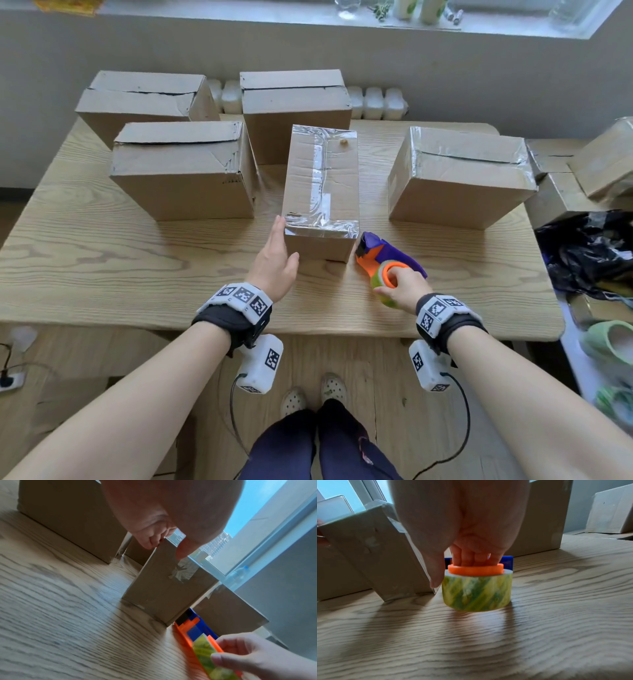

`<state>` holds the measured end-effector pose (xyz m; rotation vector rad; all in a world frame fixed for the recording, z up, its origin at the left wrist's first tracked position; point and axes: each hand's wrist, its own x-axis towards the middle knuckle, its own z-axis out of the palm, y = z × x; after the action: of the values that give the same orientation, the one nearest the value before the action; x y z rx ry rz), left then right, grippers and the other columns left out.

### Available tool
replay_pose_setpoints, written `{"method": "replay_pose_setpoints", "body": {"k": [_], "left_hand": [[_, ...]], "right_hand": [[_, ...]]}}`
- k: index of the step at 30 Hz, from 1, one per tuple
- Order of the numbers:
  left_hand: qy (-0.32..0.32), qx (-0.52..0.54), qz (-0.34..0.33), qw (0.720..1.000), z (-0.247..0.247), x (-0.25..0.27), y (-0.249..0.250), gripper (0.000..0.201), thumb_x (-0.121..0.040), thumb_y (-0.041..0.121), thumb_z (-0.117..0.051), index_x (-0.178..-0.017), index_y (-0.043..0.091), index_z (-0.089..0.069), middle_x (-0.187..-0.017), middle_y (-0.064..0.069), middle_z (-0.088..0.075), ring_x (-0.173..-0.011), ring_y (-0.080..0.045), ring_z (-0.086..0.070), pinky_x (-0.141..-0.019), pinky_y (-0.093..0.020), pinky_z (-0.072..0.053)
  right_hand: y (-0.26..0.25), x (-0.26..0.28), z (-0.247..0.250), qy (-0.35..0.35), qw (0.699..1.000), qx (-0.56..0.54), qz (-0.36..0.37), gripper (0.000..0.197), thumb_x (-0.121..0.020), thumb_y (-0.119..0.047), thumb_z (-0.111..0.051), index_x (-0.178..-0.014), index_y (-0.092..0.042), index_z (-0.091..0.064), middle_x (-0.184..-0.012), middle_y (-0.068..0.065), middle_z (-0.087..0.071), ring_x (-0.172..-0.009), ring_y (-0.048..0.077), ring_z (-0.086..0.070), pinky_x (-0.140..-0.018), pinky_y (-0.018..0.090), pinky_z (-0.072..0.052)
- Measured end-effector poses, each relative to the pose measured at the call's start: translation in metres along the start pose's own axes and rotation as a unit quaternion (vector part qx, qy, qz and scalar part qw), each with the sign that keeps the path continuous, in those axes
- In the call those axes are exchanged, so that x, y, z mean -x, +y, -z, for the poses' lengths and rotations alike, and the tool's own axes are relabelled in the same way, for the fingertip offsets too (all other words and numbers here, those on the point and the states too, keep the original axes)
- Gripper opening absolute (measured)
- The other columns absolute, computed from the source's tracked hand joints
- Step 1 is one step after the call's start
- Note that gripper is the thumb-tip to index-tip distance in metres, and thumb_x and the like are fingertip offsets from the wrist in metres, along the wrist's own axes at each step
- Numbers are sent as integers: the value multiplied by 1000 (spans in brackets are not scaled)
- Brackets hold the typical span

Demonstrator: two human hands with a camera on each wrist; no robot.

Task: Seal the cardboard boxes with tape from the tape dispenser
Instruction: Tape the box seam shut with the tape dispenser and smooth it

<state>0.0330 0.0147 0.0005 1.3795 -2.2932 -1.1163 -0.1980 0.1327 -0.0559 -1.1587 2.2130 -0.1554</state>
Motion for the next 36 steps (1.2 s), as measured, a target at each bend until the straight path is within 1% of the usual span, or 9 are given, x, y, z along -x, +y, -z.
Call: {"method": "replay_pose_setpoints", "body": {"k": [6,9,11,17,21,24,27,33,36], "left_hand": [[-26,28,41,998,5,-3,2,68,-96,10,-43,-150,12,-3,-156,-6,-17,-143,-21,-20,-116,-29,-17],[-37,37,51,997,9,-4,3,67,-97,11,-42,-150,14,-2,-157,-5,-16,-143,-20,-20,-116,-30,-18],[-31,45,57,997,11,-6,5,66,-97,11,-41,-150,13,-2,-156,-5,-17,-143,-20,-20,-115,-28,-18],[-27,60,79,995,12,-7,12,63,-98,13,-37,-151,17,-2,-151,-8,-29,-133,-24,-37,-105,-27,-28],[-21,4,77,997,15,-12,13,57,-97,12,-37,-150,15,-15,-135,-14,-50,-96,-21,-53,-91,-32,-41],[19,-18,61,998,20,-22,8,41,-96,18,-45,-136,8,-43,-123,-13,-60,-109,-26,-57,-96,-32,-41],[43,-26,50,997,24,-32,1,39,-88,29,-62,-119,6,-57,-113,-10,-66,-107,-24,-61,-96,-36,-46],[64,-116,10,991,29,-41,-4,35,-84,33,-68,-108,8,-64,-103,-9,-69,-100,-25,-62,-91,-38,-49],[73,-139,-5,988,31,-42,-6,26,-88,27,-62,-107,8,-66,-103,-13,-69,-100,-31,-60,-88,-40,-48]], "right_hand": [[-5,8,5,-35,999,3,-20,29,-84,-29,-67,-108,-12,-66,-107,9,-67,-104,25,-60,-87,31,-47],[-17,11,19,59,998,-1,-28,30,-89,-23,-56,-118,-14,-61,-114,11,-66,-109,30,-59,-91,35,-46],[-30,10,29,105,989,-101,6,38,-89,-7,-49,-126,-9,-56,-121,11,-64,-116,28,-57,-100,34,-42],[-83,18,38,-9,893,-448,40,68,-80,29,-23,-144,7,-24,-148,15,-34,-137,21,-35,-111,25,-28],[-88,12,31,-23,850,-526,25,71,-76,31,-21,-142,8,-31,-142,14,-43,-133,20,-41,-109,26,-32],[-84,5,29,27,874,-486,13,36,-92,5,-47,-127,7,-53,-109,19,-62,-97,30,-61,-83,37,-47],[-88,3,32,70,891,-448,24,24,-90,-20,-64,-96,3,-71,-74,11,-59,-65,23,-53,-64,34,-45],[-88,-2,29,156,927,-336,52,15,-77,-23,-77,-87,-11,-77,-72,-5,-71,-61,-2,-56,-71,23,-51],[-85,-8,23,180,940,-281,64,18,-78,-27,-75,-71,-11,-73,-51,-7,-56,-50,5,-44,-60,23,-40]]}}
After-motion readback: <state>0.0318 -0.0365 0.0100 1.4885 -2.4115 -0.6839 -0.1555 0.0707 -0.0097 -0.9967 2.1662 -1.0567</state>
